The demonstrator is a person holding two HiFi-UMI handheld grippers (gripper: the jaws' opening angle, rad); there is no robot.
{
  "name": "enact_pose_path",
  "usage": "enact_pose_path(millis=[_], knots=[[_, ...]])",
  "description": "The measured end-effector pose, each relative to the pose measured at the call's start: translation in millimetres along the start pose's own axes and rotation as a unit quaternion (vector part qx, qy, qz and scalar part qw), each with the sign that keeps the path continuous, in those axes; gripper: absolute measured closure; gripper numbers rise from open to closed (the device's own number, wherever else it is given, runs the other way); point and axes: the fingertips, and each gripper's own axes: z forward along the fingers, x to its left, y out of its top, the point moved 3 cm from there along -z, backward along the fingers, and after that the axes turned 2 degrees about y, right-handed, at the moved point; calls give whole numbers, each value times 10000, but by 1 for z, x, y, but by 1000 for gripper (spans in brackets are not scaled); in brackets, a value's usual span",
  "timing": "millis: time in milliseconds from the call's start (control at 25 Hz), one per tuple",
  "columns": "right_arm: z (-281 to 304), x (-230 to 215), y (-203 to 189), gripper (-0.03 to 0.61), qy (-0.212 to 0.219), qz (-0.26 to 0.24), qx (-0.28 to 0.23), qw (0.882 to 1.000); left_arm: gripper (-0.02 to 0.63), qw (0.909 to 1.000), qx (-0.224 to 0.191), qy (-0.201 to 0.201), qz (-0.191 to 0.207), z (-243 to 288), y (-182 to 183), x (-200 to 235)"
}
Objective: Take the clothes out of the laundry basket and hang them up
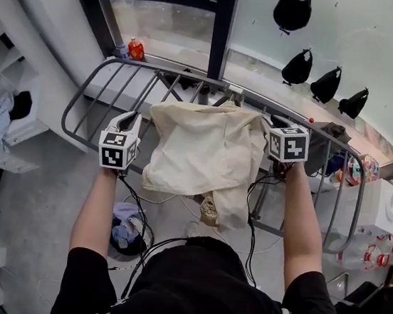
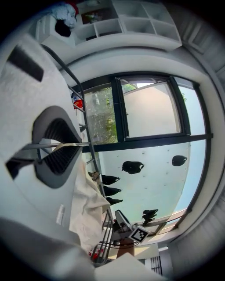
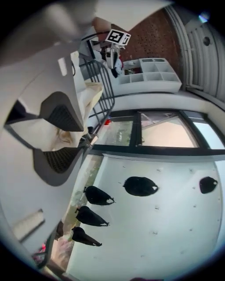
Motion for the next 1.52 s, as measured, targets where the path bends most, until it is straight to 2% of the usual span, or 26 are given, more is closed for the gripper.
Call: enact_pose_path(millis=[40,200,360,600,800,1080,1320,1520], knots=[[-12,7,10,466,-23,42,-377,9993,607,9999,-160,50,-27,-9,8,-1],[-59,41,44,563,-79,42,-1666,9860,609,9977,-676,60,38,-49,37,-19],[-101,75,61,565,-99,22,-2375,9713,609,9941,-1077,36,97,-93,64,-41],[-170,122,59,565,-281,29,-3030,9526,609,9896,-1438,-40,-6,-161,86,-65],[-210,153,32,565,-441,236,-3301,9426,609,9873,-1576,-141,-172,-210,80,-75],[-221,190,16,565,-367,202,-3195,9467,609,9873,-1576,-157,-134,-242,59,-74],[-217,237,20,565,28,-29,-3187,9478,609,9865,-1614,101,-269,-277,38,-56],[-200,295,34,565,694,-300,-3208,9441,609,9838,-1593,671,-479,-319,9,-25]])
